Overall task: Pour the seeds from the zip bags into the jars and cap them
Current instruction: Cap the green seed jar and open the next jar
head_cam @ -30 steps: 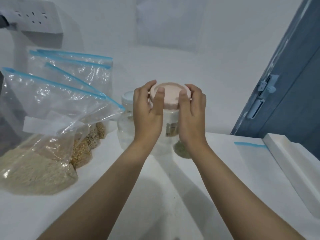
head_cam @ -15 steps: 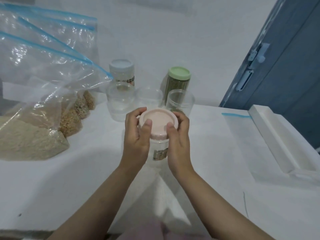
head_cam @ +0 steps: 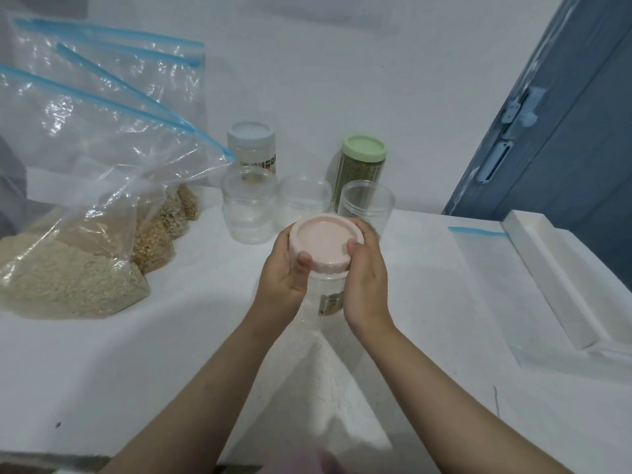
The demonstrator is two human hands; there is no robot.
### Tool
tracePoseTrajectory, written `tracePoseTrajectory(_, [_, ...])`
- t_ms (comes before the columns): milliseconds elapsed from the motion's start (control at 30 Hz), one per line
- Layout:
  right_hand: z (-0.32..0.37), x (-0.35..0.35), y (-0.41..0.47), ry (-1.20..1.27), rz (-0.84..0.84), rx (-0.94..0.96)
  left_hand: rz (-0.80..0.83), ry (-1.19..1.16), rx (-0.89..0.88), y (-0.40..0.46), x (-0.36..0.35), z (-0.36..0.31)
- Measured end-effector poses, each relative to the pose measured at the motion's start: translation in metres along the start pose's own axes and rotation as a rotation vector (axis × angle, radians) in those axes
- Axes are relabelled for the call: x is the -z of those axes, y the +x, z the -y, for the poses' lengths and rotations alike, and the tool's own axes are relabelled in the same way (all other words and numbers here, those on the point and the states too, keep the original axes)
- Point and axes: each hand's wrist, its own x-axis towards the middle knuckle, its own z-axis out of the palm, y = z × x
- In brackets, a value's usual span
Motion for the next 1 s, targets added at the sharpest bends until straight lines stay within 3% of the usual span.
tracePoseTrajectory(200, [0.000,0.012,0.017,-0.024,0.076,-0.125,0.153,-0.030,0.049,0.013,0.007,0.003])
tracePoseTrajectory(400, [-0.014,0.027,0.000,-0.075,0.220,0.046,0.201,-0.050,0.101,0.015,0.007,0.001])
tracePoseTrajectory(567, [-0.020,0.030,0.000,-0.002,0.109,0.048,0.238,-0.044,0.138,0.020,0.009,0.003])
tracePoseTrajectory(700, [-0.015,0.031,-0.003,-0.052,0.227,0.073,0.230,-0.075,0.170,0.018,0.008,0.001])
tracePoseTrajectory(833, [-0.021,0.037,0.004,-0.077,0.183,0.037,0.269,-0.049,0.196,0.021,0.010,0.000])
tracePoseTrajectory(1000, [-0.021,0.041,0.003,-0.202,0.244,0.045,0.249,-0.045,0.167,0.019,0.011,-0.002])
